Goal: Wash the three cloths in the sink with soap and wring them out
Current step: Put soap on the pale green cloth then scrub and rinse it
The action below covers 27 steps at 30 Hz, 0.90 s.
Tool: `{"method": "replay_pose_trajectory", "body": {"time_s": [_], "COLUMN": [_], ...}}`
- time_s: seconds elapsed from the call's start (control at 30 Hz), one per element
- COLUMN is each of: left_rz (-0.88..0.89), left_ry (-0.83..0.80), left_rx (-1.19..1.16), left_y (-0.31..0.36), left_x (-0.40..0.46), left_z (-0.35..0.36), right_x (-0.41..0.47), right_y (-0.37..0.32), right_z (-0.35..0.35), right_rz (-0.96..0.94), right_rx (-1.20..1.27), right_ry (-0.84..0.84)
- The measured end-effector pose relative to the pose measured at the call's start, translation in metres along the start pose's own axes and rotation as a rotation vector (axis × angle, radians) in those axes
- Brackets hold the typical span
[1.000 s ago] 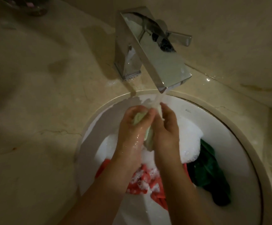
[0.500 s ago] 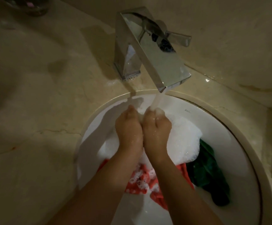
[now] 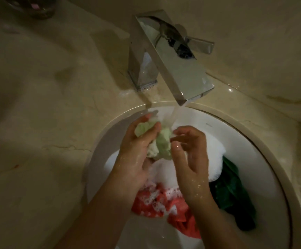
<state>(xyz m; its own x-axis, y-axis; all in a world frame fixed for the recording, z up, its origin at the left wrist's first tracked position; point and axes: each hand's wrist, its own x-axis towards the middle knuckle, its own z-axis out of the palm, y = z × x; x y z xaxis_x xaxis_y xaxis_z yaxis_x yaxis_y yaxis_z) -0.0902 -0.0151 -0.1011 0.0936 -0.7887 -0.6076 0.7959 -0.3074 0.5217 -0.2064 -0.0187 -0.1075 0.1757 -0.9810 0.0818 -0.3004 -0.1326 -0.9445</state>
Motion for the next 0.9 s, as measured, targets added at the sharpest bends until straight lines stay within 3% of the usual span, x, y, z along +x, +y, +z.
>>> {"method": "replay_pose_trajectory", "body": {"time_s": [0.13, 0.33, 0.53, 0.6, 0.67, 0.77, 0.8, 0.9], "left_rz": [0.014, -0.025, -0.034, -0.014, -0.02, -0.033, -0.034, -0.003], "left_ry": [-0.146, -0.184, -0.239, -0.218, -0.208, -0.207, -0.222, -0.245], "left_rx": [-0.071, -0.129, -0.114, -0.068, -0.061, -0.117, -0.152, -0.173], "left_y": [0.001, -0.003, -0.003, -0.005, -0.006, -0.008, -0.007, -0.001], "left_x": [-0.006, -0.006, -0.006, -0.006, -0.007, -0.006, -0.007, -0.01], "left_z": [-0.004, -0.001, -0.006, -0.009, -0.006, 0.0, 0.001, 0.0], "right_x": [0.003, 0.018, 0.027, 0.033, 0.035, 0.031, 0.03, 0.031], "right_y": [0.002, -0.018, -0.027, -0.027, -0.029, -0.033, -0.03, -0.011], "right_z": [-0.012, -0.021, -0.029, -0.033, -0.032, -0.021, -0.021, -0.033], "right_rz": [0.276, 0.28, 0.271, 0.272, 0.287, 0.302, 0.202, -0.274], "right_rx": [-0.183, -0.083, 0.056, 0.045, 0.195, 0.418, 0.266, -0.527], "right_ry": [-0.019, -0.144, 0.247, 0.299, 0.196, -0.187, -0.264, -0.441]}}
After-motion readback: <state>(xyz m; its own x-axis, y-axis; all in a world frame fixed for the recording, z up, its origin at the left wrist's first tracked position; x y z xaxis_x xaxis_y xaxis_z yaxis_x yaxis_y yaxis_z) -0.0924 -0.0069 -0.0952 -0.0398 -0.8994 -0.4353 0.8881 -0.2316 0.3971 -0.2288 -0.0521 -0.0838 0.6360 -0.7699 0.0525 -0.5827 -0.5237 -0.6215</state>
